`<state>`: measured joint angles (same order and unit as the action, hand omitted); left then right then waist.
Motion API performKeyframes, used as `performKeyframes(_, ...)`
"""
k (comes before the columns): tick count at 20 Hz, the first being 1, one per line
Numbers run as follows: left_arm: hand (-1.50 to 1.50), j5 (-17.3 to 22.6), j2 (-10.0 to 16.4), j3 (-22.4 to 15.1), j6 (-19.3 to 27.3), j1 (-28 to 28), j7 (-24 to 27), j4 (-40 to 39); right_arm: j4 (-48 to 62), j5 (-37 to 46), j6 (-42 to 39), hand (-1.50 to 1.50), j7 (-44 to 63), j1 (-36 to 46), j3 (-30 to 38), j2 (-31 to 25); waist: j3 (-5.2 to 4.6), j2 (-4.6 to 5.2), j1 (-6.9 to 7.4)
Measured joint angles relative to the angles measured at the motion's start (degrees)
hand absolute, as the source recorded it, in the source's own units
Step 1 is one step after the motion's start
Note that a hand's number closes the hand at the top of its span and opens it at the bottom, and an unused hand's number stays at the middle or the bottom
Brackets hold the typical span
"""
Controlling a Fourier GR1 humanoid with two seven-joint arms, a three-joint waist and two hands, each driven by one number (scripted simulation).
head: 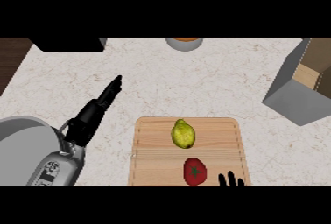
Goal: Pick the tomato from the cutting board and place it in the cardboard box
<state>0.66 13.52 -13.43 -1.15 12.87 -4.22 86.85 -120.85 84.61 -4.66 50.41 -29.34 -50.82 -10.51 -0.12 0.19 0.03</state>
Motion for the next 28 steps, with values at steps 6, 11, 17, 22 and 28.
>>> performKeyframes(6,0.0,-0.27,-0.56,-0.15,-0.4,-1.01,0.46,0.38,1.49,-3.72,-0.7,-1.5,3.78,3.34,0.0,0.0,0.07,0.02,0.51)
performKeyframes(11,0.0,-0.77,-0.77,0.15,-0.59,-1.01,-0.38,1.34,4.06,-7.91,0.08,-1.5,7.13,8.5,-1.82,0.74,0.1,-0.02,0.46)
performKeyframes(17,0.0,-1.28,-1.45,1.34,-1.09,0.51,-0.03,-0.47,5.18,-9.83,2.35,-1.5,7.41,11.52,-2.87,-0.39,0.11,-0.07,0.13)
performKeyframes(22,0.0,-2.14,-2.22,1.25,-1.22,-0.07,0.0,-0.57,6.53,-11.74,2.87,-1.5,8.0,13.54,-2.52,-0.43,0.11,-0.11,0.16)
performKeyframes(28,0.0,-2.24,-2.65,1.61,-1.94,-0.83,-0.05,0.15,9.18,-14.97,2.79,-1.5,8.33,15.82,-1.9,-0.21,0.11,-0.09,0.29)
